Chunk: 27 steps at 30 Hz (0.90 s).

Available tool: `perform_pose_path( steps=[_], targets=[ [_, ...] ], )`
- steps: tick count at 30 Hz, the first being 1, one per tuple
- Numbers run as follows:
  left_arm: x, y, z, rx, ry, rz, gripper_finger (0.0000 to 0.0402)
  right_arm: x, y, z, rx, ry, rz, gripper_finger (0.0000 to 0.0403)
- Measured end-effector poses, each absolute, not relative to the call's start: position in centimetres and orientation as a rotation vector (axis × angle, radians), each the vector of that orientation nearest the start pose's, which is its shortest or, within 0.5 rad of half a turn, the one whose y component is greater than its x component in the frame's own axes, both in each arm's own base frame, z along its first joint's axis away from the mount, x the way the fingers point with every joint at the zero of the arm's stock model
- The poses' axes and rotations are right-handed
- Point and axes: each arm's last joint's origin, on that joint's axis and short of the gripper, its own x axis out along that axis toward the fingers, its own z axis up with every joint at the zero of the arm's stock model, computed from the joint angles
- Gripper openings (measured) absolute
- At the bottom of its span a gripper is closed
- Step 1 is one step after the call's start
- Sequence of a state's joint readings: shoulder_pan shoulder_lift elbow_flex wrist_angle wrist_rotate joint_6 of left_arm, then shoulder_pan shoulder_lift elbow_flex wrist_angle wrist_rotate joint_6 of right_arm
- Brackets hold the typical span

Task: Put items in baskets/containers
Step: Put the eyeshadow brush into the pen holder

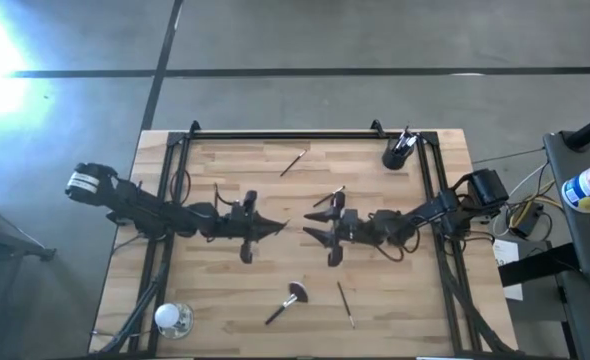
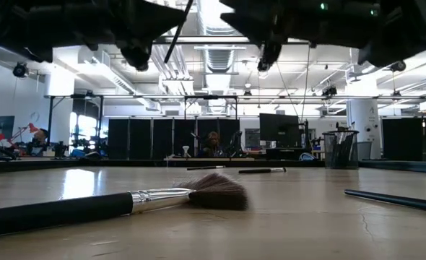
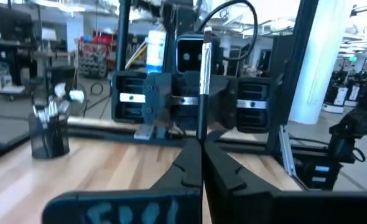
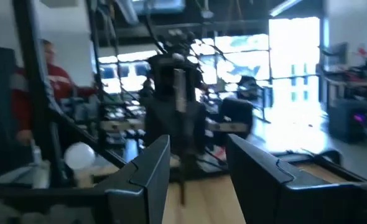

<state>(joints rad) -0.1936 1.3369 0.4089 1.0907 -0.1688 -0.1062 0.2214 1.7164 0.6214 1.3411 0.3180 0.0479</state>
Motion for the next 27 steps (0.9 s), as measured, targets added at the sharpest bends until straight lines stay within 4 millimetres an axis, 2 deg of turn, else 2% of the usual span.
perform_pose_path(
  steps=[8,20,23,27],
  targets=[
    [24.9,-4.4,22.5,-0.108,-0.192,-0.052,0.0,32.5,6.7,22.1,0.061,-0.314,-0.079,0.0153],
    [25.0,-4.4,22.7,-0.099,-0.197,-0.052,0.0,35.5,6.9,24.4,0.038,-0.193,-0.089,0.0151],
    [25.0,-4.4,22.7,-0.096,-0.197,-0.052,0.0,35.7,6.9,24.8,0.029,-0.203,-0.094,0.0135],
    [25.0,-4.4,22.7,-0.096,-0.198,-0.052,0.0,35.7,6.9,24.8,0.029,-0.204,-0.093,0.0081]
  ],
)
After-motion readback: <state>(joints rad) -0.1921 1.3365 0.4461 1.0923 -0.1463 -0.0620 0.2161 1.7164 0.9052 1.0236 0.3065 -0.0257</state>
